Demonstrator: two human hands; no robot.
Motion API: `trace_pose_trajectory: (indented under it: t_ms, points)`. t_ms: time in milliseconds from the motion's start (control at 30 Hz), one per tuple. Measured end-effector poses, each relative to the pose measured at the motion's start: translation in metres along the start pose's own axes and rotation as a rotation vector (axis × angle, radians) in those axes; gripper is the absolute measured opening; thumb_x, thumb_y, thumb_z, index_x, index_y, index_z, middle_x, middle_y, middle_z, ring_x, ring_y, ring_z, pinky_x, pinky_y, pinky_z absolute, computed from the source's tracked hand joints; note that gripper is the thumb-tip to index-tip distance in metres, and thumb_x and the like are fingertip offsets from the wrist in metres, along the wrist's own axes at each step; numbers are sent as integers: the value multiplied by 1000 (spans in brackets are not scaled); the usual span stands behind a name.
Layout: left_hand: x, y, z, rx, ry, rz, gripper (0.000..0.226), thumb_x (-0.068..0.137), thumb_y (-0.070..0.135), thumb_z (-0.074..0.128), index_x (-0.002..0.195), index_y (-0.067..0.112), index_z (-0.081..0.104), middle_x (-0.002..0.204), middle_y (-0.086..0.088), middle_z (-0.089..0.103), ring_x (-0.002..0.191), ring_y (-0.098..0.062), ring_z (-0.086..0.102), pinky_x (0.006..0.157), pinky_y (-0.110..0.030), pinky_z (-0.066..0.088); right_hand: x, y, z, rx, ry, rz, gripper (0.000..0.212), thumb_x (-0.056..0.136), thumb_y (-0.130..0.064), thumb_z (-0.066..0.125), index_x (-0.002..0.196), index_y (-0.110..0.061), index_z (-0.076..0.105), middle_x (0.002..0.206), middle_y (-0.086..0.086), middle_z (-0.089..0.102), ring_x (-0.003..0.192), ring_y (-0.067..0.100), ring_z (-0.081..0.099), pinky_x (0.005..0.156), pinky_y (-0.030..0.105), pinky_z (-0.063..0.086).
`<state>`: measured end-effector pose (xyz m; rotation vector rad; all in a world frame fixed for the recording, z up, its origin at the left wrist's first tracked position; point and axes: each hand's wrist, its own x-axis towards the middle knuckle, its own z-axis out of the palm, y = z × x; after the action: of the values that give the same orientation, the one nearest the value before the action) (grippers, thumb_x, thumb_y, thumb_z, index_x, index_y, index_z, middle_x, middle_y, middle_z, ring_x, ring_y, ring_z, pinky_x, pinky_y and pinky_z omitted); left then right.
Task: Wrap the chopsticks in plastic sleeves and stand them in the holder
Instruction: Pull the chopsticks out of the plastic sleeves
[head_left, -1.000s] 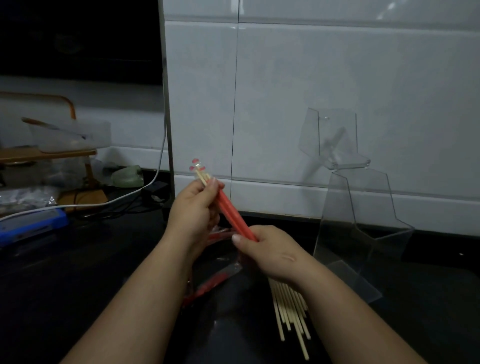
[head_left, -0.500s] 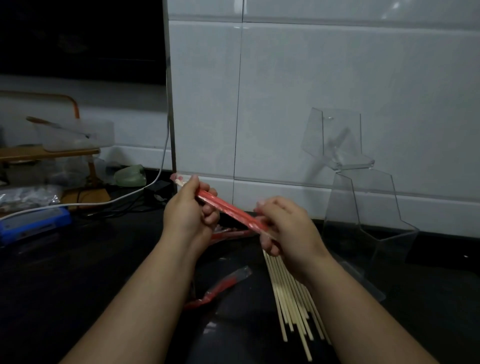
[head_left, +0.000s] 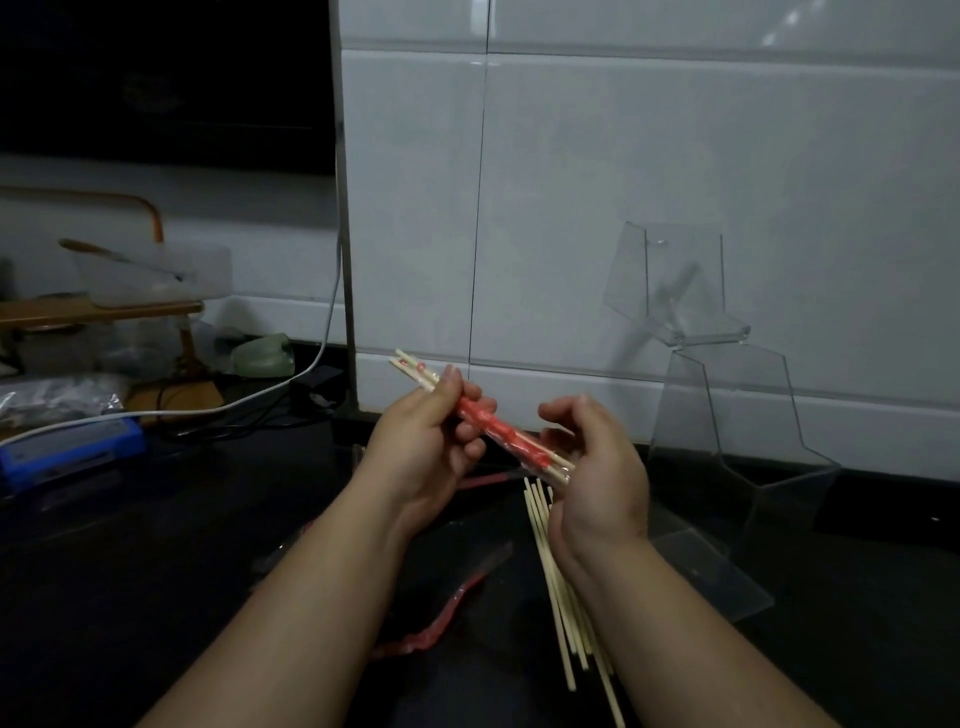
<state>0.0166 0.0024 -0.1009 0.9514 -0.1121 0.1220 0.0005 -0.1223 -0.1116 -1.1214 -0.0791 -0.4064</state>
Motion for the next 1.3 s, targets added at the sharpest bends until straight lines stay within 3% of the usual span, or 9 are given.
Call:
trace_pose_trajectory:
  t_ms: [133,400,600,733,800,900,1000,1167,1300]
  points:
    - [-4,-1,3,68,-54,-15,26,102,26,50,88,5,58,70,-6,60,52,-8,42,46,-19,43,0,3,0,-7,24,4,27,101,-27,47,85,-24,68,100,-2,66,96,21,58,76,37,51]
    - [-14,-11,18,188,-199,-18,30,94,31,48,91,3,58,56,-4,49,57,-17,43,55,-27,42,4,10,4,98,61,50,25,84,-40,51,90,-20,64,96,9,62,85,31,58,61,36,48]
    - [-14,-6,15,238,-156,13,30,102,25,45,85,3,57,56,-6,51,48,-14,42,49,-26,36,5,10,5,34,8,106,33,91,-50,47,98,-21,60,104,7,61,94,27,61,75,44,52]
    - [-12,4,3,491,-61,74,33,100,25,52,71,11,55,54,0,52,47,-11,46,45,-21,37,7,3,-1,-147,-43,46,27,101,-41,40,100,-26,63,110,-4,63,102,15,58,85,33,43]
    - [-12,8,-4,542,-97,44,35,95,25,56,64,11,52,48,0,46,43,-12,39,40,-19,31,8,-1,-5,-199,-72,38,25,100,-37,45,97,-25,66,103,-6,63,95,13,57,83,32,43]
    - [-15,13,-9,612,-278,-122,33,80,30,64,56,12,51,46,-2,41,41,-13,33,41,-23,24,10,-7,-8,-162,-112,59,24,97,-33,51,87,-19,68,76,-4,51,64,10,42,60,27,36]
    - [-19,14,-11,764,-457,-229,36,83,30,67,54,15,52,48,-2,42,41,-13,31,44,-27,20,14,-11,-10,-51,-161,78,30,98,-38,51,81,-18,65,59,-5,37,49,7,29,47,23,24]
    - [-20,15,-16,806,-616,-307,29,86,32,70,65,19,55,58,-1,49,51,-13,42,50,-22,35,15,-15,-12,-151,-158,2,34,101,-30,50,73,-18,66,49,-9,39,45,5,35,43,19,29]
    - [-14,22,-25,891,-571,-210,23,87,35,71,73,21,60,62,-2,53,57,-14,50,55,-26,43,13,-13,-12,-269,-107,-146,33,102,-33,47,77,-22,65,54,-8,44,53,9,41,52,29,34]
